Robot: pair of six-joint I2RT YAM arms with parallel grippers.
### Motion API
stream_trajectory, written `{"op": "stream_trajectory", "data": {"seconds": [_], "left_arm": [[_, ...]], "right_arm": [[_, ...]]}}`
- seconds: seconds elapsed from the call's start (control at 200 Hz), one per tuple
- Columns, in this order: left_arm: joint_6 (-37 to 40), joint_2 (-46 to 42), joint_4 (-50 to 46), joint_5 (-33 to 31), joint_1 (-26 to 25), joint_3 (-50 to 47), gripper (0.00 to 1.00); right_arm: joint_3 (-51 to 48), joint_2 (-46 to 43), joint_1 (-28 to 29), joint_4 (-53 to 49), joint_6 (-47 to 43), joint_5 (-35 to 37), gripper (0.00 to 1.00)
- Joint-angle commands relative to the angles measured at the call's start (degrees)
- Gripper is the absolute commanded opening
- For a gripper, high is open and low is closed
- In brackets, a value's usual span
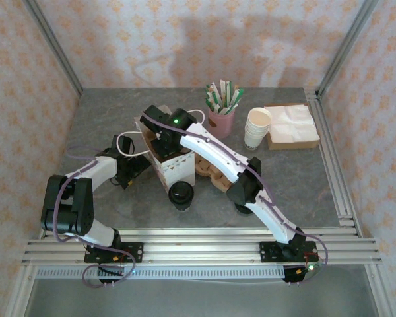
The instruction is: Pack the takeout coffee
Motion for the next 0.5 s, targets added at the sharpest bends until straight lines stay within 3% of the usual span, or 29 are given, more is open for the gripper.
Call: {"op": "stream_trajectory", "data": {"seconds": [0.0,0.495], "left_arm": [[0.18,1.84,4.88,7.52,-2.24,-0.49,0.90],[0.57,1.74,4.53,6.63,-2.26,-0.70,0.90]], "right_arm": [[1.44,1.43,-0.48,-2.47,0.08,0.17,0.26],[1.12,5.86,-1.85,-2.40,-0.86,-3.34,0.26]]}}
